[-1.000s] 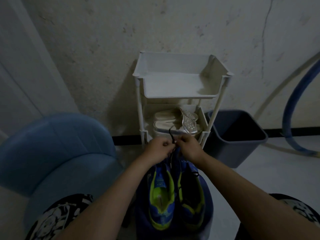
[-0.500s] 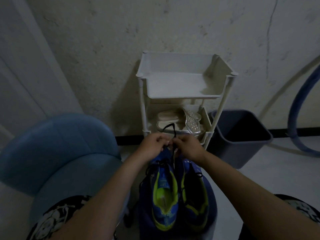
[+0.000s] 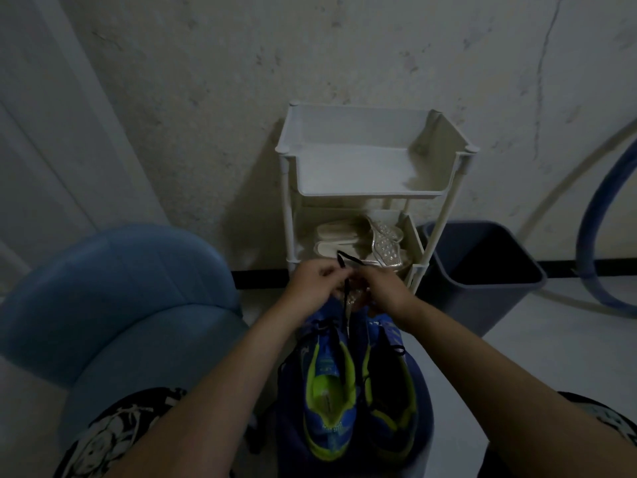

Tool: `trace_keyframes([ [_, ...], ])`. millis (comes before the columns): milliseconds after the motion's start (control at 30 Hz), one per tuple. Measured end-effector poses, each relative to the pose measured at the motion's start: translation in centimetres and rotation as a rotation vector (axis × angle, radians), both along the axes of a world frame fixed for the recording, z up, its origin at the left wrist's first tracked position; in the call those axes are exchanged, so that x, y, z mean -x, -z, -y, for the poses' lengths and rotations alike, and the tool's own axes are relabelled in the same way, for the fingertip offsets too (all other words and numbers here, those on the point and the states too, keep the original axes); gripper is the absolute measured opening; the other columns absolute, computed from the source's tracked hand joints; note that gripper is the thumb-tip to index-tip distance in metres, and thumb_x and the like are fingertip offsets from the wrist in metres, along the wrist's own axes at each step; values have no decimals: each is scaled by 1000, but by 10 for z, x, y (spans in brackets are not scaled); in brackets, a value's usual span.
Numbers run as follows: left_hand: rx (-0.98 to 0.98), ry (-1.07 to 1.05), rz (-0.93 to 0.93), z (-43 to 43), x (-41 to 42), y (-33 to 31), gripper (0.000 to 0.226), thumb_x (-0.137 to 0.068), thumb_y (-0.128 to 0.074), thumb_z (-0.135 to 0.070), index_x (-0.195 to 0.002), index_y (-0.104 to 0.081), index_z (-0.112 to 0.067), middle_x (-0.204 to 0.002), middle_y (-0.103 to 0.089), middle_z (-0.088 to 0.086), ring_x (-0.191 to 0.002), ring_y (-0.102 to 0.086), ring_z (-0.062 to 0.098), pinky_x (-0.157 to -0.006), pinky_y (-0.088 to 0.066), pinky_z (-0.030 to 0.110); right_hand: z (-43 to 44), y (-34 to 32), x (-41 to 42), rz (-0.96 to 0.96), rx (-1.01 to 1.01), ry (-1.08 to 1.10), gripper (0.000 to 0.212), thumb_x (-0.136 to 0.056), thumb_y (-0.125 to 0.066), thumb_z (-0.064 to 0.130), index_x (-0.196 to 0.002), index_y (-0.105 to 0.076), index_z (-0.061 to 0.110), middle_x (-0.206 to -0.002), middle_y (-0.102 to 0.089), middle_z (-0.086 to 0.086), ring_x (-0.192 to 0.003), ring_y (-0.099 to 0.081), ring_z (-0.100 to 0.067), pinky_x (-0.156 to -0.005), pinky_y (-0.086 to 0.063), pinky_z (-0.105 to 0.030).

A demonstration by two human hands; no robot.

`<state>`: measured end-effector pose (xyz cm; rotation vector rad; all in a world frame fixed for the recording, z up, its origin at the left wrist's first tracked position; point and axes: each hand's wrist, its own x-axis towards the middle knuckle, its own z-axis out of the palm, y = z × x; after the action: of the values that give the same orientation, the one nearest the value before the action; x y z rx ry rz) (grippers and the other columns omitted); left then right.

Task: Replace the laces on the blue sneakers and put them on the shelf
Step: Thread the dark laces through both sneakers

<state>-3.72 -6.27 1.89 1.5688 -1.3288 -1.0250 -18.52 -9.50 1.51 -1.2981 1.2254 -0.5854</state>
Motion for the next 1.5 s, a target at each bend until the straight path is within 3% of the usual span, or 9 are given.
trace_keyframes([
  [167,110,-97,-114,-4,-4,-12,15,-94,-64,-17,-95,-75,-8,-76,-67,18,-60,-60,9,-54,-44,13,-2,10,-1,-230,-5,-295,26,-97,-52,20,-110,-69,5,-93,-72,-19,-69,-67,-22,-43,-34,-20],
  [267,21,-28,-82,-4,-8,-4,14,-96,-60,-17,-103,-72,-16,-89,-71,6,-67,-62,7,-55,-44,11,-6,11,-2,-235,4,-371,26,-100,-53,22,-101,-70,2,-85,-72,-9,-63,-64,-18,-43,-34,-20],
  [400,-189,152,165,-3,-19,13,21,-95,-53,-8,-107,-69,-17,-91,-66,-2,-85,-60,13,-71,-45,22,-5,11,-2,-241,33,-310,33,-105,-43,22,-98,-68,1,-82,-70,-13,-54,-59,-18,-39,-35,-17],
  [500,-347,270,373,-10,-26,36,26,-91,-51,0,-111,-65,-5,-104,-66,11,-99,-61,22,-74,-41,22,-3,10,-2,-201,87,-254,35,-105,-44,20,-101,-68,-5,-80,-68,-16,-51,-55,-19,-38,-36,-14],
  [633,-455,347,348,-15,-35,49,45,-87,-61,4,-131,-53,-6,-128,-57,10,-114,-56,20,-85,-45,21,1,14,-5,-122,156,-181,34,-104,-46,20,-95,-71,-2,-76,-69,-11,-61,-57,-24,-50,-44,-18],
  [800,-346,215,306,-14,-46,57,45,-88,-55,0,-132,-50,-12,-111,-62,3,-106,-62,23,-97,-51,41,2,13,-14,-14,208,-118,34,-103,-49,23,-89,-72,3,-69,-68,-12,-70,-56,-32,-69,-45,-41],
  [1033,255,-13,269,-24,-32,7,38,-99,-48,-10,-132,-53,-28,-122,-56,-16,-107,-57,-2,-92,-46,17,-7,-2,-23,44,268,-150,37,-102,-50,30,-88,-75,7,-62,-66,-9,-66,-54,-27,-66,-43,-35],
  [1233,179,130,200,-24,-40,-4,47,-96,-50,-7,-115,-65,-48,-99,-71,-13,-98,-64,2,-93,-50,26,-15,-12,-32,129,241,-217,44,-104,-47,25,-69,-65,4,-57,-57,-17,-51,-54,-22,-56,-44,-27],
  [1500,115,138,328,-29,-55,-14,24,-100,-50,-27,-91,-72,-29,-77,-67,-10,-66,-57,-2,-60,-41,19,-14,-11,-29,-31,309,-240,41,-100,-54,37,-68,-73,17,-60,-55,-10,-53,-45,-25,-55,-40,-34],
])
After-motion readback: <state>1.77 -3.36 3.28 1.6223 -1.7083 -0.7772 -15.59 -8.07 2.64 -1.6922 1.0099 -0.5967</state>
